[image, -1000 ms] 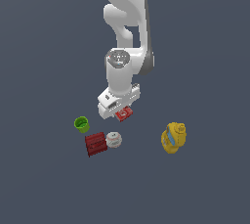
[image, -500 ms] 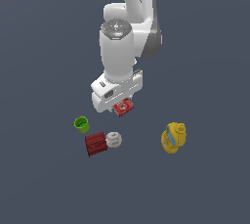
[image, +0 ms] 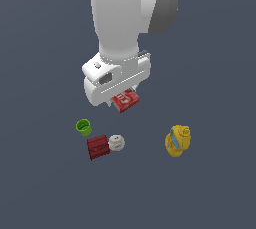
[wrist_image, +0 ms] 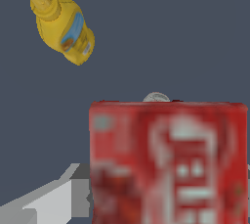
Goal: Pick up a designated object from a clutter of objects.
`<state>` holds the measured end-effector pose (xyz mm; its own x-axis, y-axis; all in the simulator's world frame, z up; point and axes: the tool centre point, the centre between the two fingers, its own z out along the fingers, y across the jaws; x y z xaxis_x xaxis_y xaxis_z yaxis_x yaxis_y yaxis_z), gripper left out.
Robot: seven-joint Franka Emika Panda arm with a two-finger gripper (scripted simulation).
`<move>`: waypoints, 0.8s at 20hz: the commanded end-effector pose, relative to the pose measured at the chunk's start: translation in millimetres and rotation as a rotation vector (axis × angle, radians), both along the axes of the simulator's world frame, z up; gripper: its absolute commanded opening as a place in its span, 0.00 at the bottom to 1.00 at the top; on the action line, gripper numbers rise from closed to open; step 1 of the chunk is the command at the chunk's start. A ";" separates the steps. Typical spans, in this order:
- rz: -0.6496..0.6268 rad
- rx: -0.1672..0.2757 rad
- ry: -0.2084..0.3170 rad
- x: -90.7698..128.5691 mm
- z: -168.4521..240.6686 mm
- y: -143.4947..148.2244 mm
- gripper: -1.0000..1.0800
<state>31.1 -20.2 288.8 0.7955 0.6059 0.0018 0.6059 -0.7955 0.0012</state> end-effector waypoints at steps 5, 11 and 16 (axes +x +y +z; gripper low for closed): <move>0.000 0.000 0.002 14.8 40.5 -0.5 0.00; 0.000 0.000 0.002 22.6 59.2 -0.7 0.00; 0.000 0.000 0.002 24.6 63.8 -0.8 0.00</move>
